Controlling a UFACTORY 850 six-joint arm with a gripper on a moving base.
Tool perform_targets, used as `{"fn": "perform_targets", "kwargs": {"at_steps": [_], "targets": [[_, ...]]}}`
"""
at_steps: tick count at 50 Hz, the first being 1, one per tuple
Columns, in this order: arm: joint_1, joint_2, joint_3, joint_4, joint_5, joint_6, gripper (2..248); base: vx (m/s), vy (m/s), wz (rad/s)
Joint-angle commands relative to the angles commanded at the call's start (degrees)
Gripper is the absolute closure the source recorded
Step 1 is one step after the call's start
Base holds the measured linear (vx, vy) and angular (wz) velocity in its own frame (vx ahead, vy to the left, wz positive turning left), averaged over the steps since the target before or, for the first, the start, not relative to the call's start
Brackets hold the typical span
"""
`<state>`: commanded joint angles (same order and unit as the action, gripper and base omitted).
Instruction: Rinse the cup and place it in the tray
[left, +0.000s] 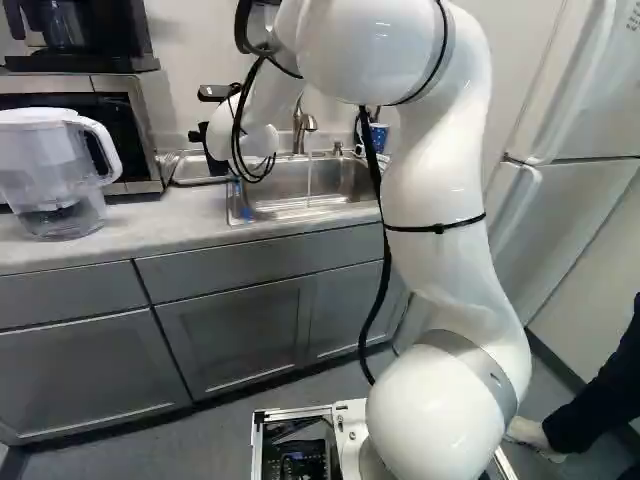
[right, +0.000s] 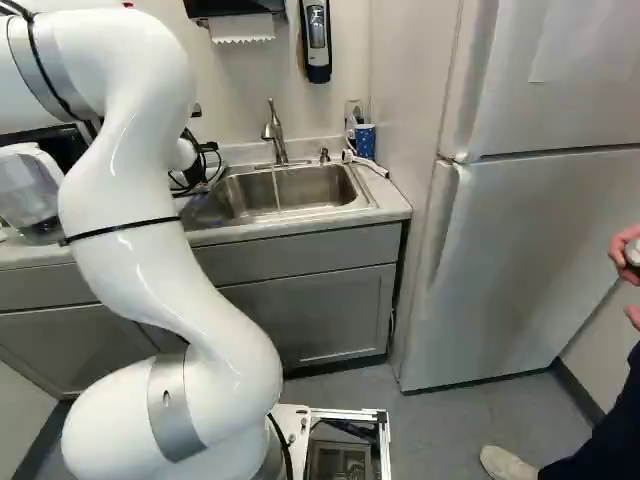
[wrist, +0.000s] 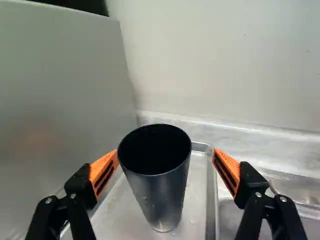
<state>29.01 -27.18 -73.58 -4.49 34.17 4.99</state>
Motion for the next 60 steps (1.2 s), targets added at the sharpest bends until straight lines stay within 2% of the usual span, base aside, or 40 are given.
{"fn": "perform_targets", "kwargs": {"at_steps": [41, 46, 57, 60], "targets": [[0.0, 2.72, -1.7, -0.8, -2.12, -0.12, 3, 0.0, 0.0, 0.0], [0.0, 3.01, -1.95, -0.8, -2.4, -1.85, 3, 0.0, 0.0, 0.0], [0.0, 3.63, -2.54, -0.8, -2.81, -7.9, 3, 0.0, 0.0, 0.0], [-0.01, 3.79, -2.7, -0.8, -2.84, -7.91, 3, 0.0, 0.0, 0.0]]}}
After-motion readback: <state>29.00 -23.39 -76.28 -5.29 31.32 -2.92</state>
